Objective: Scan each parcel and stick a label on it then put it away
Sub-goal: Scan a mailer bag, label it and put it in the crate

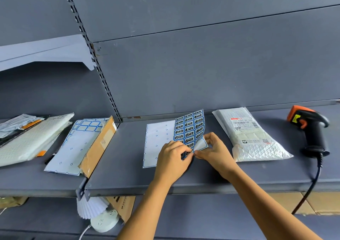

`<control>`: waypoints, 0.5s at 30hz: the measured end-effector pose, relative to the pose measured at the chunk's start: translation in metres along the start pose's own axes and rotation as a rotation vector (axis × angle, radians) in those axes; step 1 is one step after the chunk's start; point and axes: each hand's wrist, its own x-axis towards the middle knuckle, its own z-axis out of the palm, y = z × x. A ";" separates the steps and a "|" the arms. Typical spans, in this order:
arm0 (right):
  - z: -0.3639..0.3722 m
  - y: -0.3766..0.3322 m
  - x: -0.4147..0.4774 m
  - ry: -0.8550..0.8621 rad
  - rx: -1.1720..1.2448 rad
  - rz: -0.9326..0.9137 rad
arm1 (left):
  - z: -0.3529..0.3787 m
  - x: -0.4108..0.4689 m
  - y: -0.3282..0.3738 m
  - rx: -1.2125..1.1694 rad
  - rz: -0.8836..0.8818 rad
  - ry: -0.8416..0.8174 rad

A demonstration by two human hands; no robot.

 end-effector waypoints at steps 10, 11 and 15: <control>0.002 -0.003 -0.004 0.011 -0.157 -0.026 | -0.001 -0.001 0.002 -0.040 -0.058 -0.055; 0.002 -0.004 -0.004 0.012 -0.162 -0.026 | -0.002 -0.001 0.002 -0.054 -0.064 -0.054; 0.003 -0.004 -0.005 0.014 -0.161 -0.038 | -0.004 -0.001 0.005 -0.055 -0.069 -0.030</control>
